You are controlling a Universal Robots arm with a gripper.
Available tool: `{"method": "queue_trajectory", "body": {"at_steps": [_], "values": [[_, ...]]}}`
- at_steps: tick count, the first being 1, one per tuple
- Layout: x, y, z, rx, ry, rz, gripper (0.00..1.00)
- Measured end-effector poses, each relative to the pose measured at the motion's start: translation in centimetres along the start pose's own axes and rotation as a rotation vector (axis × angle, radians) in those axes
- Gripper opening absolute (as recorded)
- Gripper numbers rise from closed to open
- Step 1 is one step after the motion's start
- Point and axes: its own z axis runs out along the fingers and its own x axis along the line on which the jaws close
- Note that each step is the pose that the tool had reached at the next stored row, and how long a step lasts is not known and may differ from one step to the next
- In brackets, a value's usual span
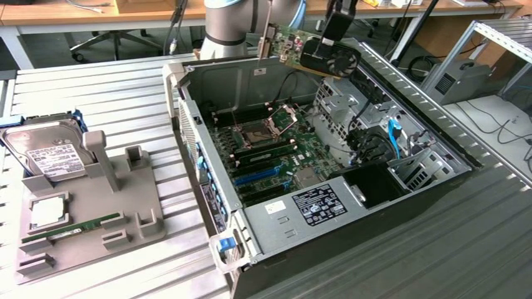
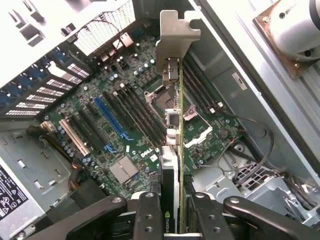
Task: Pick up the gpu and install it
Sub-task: 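Insert the gpu into the slot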
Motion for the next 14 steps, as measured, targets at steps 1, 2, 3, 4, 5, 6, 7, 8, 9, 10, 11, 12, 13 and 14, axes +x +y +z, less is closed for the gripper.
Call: {"method": "queue_trajectory", "body": {"at_steps": [1, 2, 3, 4, 5, 6, 7, 8, 9, 10, 11, 12, 13, 14], "values": [[-0.01, 0.01, 0.0, -0.0002, 0.0003, -0.008, 0.27], [-0.02, 0.01, 0.0, -0.0004, 0.0006, -0.017, 0.27], [-0.02, 0.02, 0.0, -0.0006, 0.001, -0.024, 0.27], [-0.04, 0.03, 0.0, -0.0007, 0.0013, -0.031, 0.27], [-0.05, 0.04, 0.01, -0.001, 0.0015, -0.039, 0.27], [-0.06, 0.04, 0.01, -0.0012, 0.002, -0.048, 0.27], [-0.07, 0.05, 0.01, -0.0014, 0.0023, -0.057, 0.27], [-0.08, 0.06, 0.01, -0.0016, 0.0027, -0.067, 0.27], [-0.09, 0.07, 0.01, -0.0018, 0.0032, -0.076, 0.27], [-0.09, 0.07, 0.01, -0.002, 0.0035, -0.086, 0.27], [-0.1, 0.08, 0.01, -0.0023, 0.0038, -0.095, 0.27], [-0.1, 0.08, 0.01, -0.0025, 0.0041, -0.102, 0.27], [-0.11, 0.08, 0.01, -0.0027, 0.0046, -0.112, 0.27], [-0.12, 0.09, 0.01, -0.0029, 0.0051, -0.124, 0.27]]}}
